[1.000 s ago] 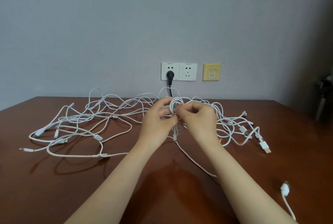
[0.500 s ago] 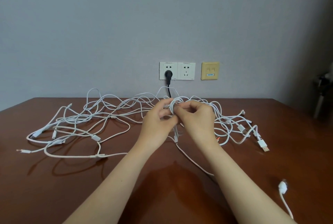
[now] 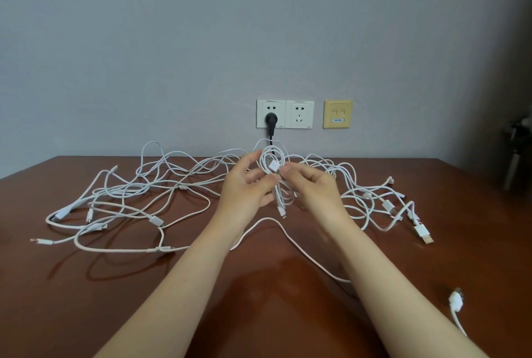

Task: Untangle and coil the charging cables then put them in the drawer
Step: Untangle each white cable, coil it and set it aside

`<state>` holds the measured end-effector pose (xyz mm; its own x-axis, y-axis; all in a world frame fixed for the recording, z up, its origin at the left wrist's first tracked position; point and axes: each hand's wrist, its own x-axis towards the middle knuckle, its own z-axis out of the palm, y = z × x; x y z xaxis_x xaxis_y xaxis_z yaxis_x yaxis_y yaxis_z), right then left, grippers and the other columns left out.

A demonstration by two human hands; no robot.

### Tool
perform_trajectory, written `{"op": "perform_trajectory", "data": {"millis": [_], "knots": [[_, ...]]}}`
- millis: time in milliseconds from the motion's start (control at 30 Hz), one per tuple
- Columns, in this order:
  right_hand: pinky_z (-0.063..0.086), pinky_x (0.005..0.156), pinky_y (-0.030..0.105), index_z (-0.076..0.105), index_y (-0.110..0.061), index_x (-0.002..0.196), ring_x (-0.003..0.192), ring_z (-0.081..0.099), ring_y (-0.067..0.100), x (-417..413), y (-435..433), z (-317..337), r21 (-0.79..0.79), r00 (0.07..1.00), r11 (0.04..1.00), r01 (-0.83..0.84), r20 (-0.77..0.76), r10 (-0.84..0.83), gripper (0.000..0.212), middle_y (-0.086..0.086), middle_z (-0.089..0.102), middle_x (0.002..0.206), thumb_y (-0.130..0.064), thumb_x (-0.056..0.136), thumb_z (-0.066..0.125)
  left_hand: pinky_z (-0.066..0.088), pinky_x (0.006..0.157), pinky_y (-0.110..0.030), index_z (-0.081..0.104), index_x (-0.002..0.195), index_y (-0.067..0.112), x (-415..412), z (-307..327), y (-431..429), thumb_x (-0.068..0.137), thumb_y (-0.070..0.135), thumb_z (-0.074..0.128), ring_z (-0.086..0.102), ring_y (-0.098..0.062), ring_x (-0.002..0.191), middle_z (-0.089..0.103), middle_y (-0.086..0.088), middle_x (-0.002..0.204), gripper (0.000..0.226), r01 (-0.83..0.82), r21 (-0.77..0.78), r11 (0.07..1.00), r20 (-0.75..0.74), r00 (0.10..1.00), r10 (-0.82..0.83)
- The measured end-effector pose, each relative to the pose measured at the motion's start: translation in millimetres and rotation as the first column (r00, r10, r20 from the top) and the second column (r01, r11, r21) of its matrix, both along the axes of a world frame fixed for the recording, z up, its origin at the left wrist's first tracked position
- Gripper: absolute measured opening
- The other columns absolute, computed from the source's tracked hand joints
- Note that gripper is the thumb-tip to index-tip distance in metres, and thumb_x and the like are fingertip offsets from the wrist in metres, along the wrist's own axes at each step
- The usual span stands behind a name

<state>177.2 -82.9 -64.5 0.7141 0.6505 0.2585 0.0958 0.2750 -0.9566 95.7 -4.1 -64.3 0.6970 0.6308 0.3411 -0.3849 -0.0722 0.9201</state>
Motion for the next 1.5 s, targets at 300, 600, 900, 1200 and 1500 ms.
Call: {"op": "perform_trajectory", "data": {"millis": [300, 600, 900, 1200, 1500], "knots": [[0.035, 0.049, 0.017, 0.068, -0.008, 0.074, 0.049, 0.040, 0.009, -2, -3, 3, -0.011, 0.991, 0.998, 0.067, 0.120, -0.065, 0.015, 0.007, 0.047, 0.059, -0.015, 0.086, 0.064, 0.056, 0.081, -0.037, 0.057, 0.093, 0.035, 1, 1, -9, 0.085, -0.003, 0.059, 0.066, -0.017, 0.084, 0.064, 0.005, 0.096, 0.039, 0.029, 0.021, 0.999, -0.006, 1.000, -0.029], [0.047, 0.051, 0.015, 0.068, -0.009, 0.072, 0.060, 0.059, 0.016, -3, -8, 7, 0.064, 0.994, 0.998, 0.003, -0.113, 0.005, 0.013, 0.009, 0.066, 0.070, -0.019, 0.080, 0.070, 0.052, 0.084, -0.030, 0.059, 0.097, 0.038, 2, 3, -12, 0.090, 0.012, 0.058, 0.062, -0.009, 0.089, 0.063, 0.007, 0.098, 0.027, 0.032, 0.056, 0.998, 0.008, 0.999, -0.032], [0.049, 0.056, 0.013, 0.071, -0.006, 0.085, 0.061, 0.065, 0.007, -4, -9, 8, 0.060, 0.999, 0.998, -0.031, -0.027, 0.033, 0.007, 0.001, 0.071, 0.070, -0.009, 0.083, 0.065, 0.057, 0.067, -0.019, 0.058, 0.097, 0.025, 1, -1, -1, 0.087, 0.001, 0.059, 0.067, -0.001, 0.068, 0.067, 0.003, 0.087, 0.026, -0.005, -0.051, 0.999, 0.077, 0.997, 0.009], [0.043, 0.047, 0.011, 0.064, -0.007, 0.070, 0.046, 0.056, 0.000, -6, -10, 8, 0.022, 0.999, 0.999, -0.033, -0.028, 0.033, 0.015, -0.004, 0.063, 0.055, -0.008, 0.085, 0.064, 0.058, 0.068, -0.023, 0.059, 0.112, 0.024, -1, -4, 3, 0.089, 0.000, 0.056, 0.069, -0.012, 0.077, 0.068, -0.003, 0.094, 0.034, 0.065, 0.013, 0.998, 0.010, 0.998, -0.065], [0.047, 0.063, 0.019, 0.066, -0.013, 0.086, 0.065, 0.060, 0.008, -4, -1, -2, 0.063, 0.988, 0.994, -0.092, -0.122, 0.100, 0.009, -0.001, 0.066, 0.075, -0.018, 0.089, 0.059, 0.058, 0.068, -0.025, 0.056, 0.104, 0.031, 3, -7, 0, 0.088, -0.003, 0.057, 0.066, -0.014, 0.077, 0.064, -0.002, 0.081, 0.037, -0.007, -0.042, 0.999, 0.047, 0.999, 0.009]]}}
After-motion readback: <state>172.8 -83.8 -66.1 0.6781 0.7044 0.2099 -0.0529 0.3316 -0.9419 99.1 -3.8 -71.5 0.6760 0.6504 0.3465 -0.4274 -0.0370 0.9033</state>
